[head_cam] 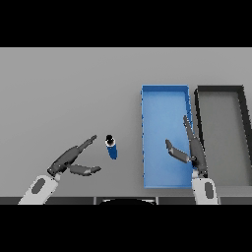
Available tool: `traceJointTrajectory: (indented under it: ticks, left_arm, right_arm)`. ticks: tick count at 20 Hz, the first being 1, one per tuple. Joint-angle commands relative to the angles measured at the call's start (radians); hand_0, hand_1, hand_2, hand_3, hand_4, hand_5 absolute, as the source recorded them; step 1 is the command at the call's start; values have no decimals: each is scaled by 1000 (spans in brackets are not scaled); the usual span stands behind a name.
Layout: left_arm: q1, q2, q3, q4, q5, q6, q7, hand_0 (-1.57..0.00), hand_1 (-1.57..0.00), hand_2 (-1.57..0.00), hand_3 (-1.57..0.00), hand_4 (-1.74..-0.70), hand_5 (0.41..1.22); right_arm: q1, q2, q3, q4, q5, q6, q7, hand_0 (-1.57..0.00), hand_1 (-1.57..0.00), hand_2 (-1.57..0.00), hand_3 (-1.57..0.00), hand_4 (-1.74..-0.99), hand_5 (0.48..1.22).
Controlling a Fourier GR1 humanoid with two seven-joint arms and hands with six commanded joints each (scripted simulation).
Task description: Pick up the blue pipe and place it into the blue bin.
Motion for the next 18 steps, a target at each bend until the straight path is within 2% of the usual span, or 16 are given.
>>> traceJointTrajectory:
  ticks: [1,3,4,7,12,15,18]
  left_arm:
    - [-11,-11,-5,15,-1,-7,-1,1,1,1,1,-1144,452]
    - [-36,-66,-30,46,-21,1,-9,1,1,1,1,-1147,452]
    - [-36,-88,-41,63,-38,8,-36,1,1,1,1,-1151,456]
    - [-91,-159,-49,115,-46,29,-18,1,1,1,1,-1152,460]
    - [-139,-237,-79,210,-105,56,-39,1,1,1,1,-1098,448]
    - [-177,-273,-88,266,-144,82,-15,1,1,1,1,-1051,418]
    - [-184,-310,-88,285,-118,66,-55,1,1,1,1,-1090,441]
  right_arm:
    - [-5,2,1,4,1,0,9,1,1,1,1,-1205,618]
    - [-11,3,2,15,-3,7,1,1,1,1,1,-1218,627]
    - [-6,3,2,13,-8,11,-1,1,1,1,1,-1217,626]
    - [6,5,5,0,-4,9,13,1,1,1,1,-1201,620]
    - [17,-7,-7,-10,-11,10,0,1,1,1,1,-1215,637]
    - [32,-6,-8,-18,-16,13,-24,1,1,1,1,-1221,645]
    - [14,-15,-11,-8,1,3,4,1,1,1,1,-1205,649]
